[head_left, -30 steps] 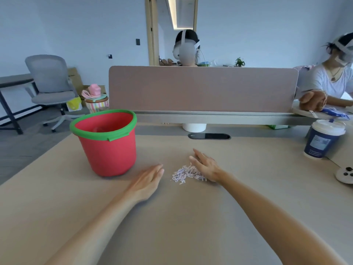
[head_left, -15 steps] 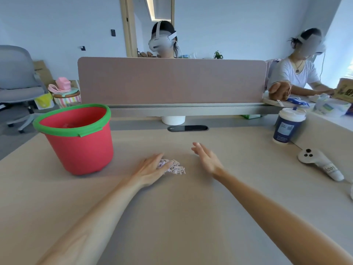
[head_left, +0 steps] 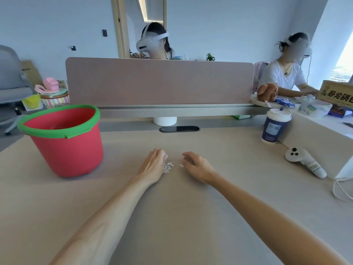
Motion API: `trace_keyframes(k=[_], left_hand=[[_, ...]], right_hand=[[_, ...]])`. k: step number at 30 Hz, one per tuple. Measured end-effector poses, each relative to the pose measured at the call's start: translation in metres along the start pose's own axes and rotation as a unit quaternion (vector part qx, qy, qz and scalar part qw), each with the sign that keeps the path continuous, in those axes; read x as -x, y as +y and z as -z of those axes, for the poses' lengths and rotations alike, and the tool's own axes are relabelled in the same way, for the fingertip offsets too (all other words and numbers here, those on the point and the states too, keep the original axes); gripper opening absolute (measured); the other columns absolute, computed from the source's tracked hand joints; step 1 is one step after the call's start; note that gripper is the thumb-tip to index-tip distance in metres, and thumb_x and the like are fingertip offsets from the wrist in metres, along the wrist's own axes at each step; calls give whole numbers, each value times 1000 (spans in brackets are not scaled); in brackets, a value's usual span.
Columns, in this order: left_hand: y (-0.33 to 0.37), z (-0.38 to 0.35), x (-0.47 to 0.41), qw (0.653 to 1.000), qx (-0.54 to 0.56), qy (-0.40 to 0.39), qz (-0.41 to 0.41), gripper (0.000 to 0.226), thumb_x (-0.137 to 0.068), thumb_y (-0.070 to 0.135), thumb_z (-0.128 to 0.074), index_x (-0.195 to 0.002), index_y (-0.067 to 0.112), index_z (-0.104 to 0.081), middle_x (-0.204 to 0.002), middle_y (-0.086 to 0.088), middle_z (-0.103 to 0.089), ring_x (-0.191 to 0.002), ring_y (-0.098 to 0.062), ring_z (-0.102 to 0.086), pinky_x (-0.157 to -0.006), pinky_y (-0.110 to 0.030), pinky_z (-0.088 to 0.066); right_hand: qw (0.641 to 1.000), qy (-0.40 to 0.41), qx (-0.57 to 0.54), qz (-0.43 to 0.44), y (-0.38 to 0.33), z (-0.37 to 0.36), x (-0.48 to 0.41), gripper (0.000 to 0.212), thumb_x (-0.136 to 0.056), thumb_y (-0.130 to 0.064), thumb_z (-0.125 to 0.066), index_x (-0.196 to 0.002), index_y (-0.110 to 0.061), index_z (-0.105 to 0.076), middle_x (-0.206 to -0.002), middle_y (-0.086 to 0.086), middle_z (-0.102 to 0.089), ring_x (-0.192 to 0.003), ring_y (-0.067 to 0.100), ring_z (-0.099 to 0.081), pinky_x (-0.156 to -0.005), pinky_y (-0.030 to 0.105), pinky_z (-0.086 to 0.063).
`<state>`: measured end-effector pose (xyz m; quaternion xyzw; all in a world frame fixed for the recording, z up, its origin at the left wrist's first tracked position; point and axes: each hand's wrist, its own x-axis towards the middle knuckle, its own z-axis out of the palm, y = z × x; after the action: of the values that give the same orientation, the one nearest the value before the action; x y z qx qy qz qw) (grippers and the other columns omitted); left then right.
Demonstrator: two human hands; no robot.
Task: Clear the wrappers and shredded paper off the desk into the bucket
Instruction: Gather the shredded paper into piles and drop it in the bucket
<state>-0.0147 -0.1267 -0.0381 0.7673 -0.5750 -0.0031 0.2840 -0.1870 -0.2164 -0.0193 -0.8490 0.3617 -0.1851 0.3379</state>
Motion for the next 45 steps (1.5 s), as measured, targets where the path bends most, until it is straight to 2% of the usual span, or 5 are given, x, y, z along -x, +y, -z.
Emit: trace_keyframes(k=[8, 18, 30, 36, 45], left_hand=[[-25, 63, 10, 998, 19, 64, 16, 16, -99, 20, -36, -85, 17, -40, -98, -13, -52, -96, -29, -48, -84, -41, -43], [-45, 102, 48, 996, -42, 72, 30, 21, -100, 18, -37, -92, 2, -49, -99, -18, -55, -95, -34, -49, -83, -41, -38], [4, 181, -8, 993, -47, 110, 5, 21, -100, 20, -35, -91, 5, -46, -103, -19, -55, -100, -35, -50, -86, -45, -40], [-24, 262, -33, 979, -108, 148, 94, 21, -99, 18, -37, -99, 0, -48, -108, -24, -57, -101, -41, -52, -77, -43, -38], [-107, 294, -9, 965, -125, -7, 228, 28, -97, 23, -38, -111, 2, -49, -105, -21, -60, -89, -34, -55, -66, -34, -36]], right_hand=[[967, -96, 206, 120, -46, -59, -24, 59, -86, -60, -47, -138, -37, -37, -141, 1, -39, -130, 26, -29, -107, 41, -27], [964, -43, 163, 205, -61, -81, -42, 13, -88, -3, -50, -94, -8, -60, -93, 8, -50, -77, 30, -53, -70, 34, -42], [983, 83, -45, 160, -187, 11, -75, 18, -94, -11, -46, -91, -5, -62, -87, 8, -62, -72, 18, -51, -52, 11, -41], [973, 41, -57, 220, -285, 3, -105, 18, -93, -10, -48, -93, -8, -65, -77, 1, -61, -82, 15, -53, -72, 20, -37], [950, -68, 111, 284, -332, -82, -131, 18, -92, -10, -50, -99, -8, -66, -110, 15, -66, -104, 32, -60, -85, 33, -46]])
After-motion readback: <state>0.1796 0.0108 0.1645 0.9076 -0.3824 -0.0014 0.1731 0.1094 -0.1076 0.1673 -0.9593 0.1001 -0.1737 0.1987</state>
